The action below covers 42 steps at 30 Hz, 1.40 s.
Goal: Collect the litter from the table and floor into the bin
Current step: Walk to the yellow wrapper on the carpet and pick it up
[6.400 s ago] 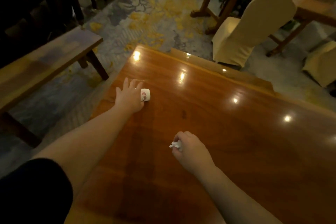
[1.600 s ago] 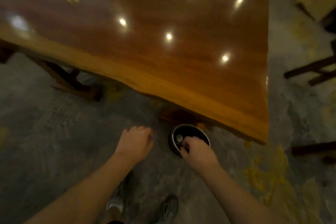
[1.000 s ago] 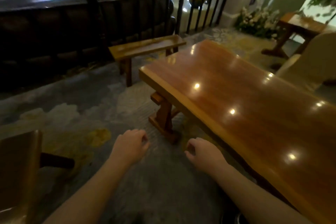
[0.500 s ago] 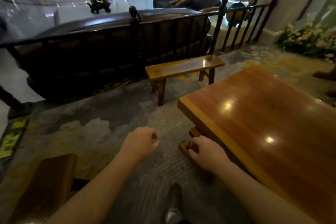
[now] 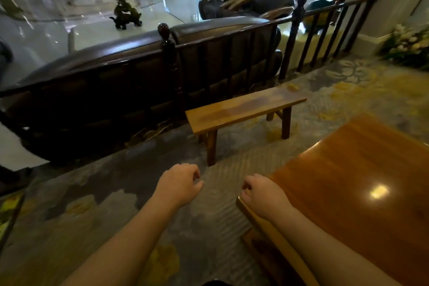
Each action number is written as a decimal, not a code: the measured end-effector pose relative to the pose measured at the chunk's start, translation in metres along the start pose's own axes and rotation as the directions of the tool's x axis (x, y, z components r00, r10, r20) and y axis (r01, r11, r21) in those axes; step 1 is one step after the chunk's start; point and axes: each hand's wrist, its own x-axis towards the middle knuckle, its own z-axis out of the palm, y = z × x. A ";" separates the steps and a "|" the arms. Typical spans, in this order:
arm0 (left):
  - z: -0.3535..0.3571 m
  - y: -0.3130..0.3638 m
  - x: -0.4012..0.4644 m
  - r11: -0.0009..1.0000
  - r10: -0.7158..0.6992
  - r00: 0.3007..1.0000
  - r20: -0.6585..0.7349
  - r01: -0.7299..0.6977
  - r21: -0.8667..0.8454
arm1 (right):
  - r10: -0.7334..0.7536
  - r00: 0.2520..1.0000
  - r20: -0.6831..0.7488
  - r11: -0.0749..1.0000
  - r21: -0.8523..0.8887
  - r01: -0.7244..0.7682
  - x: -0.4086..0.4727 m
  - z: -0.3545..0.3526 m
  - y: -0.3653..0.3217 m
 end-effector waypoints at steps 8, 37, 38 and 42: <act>0.008 -0.016 0.176 0.985 0.153 0.982 0.107 -0.143 -0.102 | 0.180 0.984 0.009 0.983 -0.018 -0.180 0.138 -0.013 0.047; 0.107 0.310 0.743 0.588 0.718 0.462 0.520 -0.803 -0.099 | 0.854 0.492 -0.168 0.516 0.383 -0.766 0.400 -0.133 0.361; 0.111 0.337 0.757 0.588 0.716 0.463 0.523 -0.803 -0.095 | 0.859 0.488 -0.156 0.508 0.385 -0.771 0.406 -0.146 0.383; 0.128 0.434 0.809 0.580 0.703 0.451 0.551 -0.811 -0.077 | 0.876 0.466 -0.127 0.478 0.365 -0.799 0.422 -0.203 0.469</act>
